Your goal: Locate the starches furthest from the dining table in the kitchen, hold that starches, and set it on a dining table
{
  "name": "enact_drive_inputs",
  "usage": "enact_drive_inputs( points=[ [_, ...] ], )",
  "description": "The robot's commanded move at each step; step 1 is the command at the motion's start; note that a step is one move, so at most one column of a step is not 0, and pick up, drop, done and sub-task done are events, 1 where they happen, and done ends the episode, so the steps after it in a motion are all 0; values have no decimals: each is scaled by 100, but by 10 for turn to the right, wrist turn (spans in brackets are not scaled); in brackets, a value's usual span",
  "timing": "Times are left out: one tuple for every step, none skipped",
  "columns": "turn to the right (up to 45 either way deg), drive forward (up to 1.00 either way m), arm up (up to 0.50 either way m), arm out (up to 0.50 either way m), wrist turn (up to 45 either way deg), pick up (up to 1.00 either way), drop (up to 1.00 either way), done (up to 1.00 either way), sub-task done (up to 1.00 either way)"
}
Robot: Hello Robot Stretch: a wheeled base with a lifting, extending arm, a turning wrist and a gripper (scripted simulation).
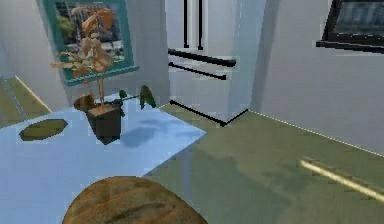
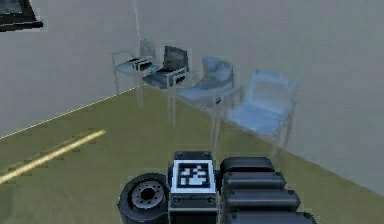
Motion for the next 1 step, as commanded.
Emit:
enact_drive_inputs(
  points=[
    [-450, 0, 0, 0, 0, 0, 0, 0, 0]
  ],
)
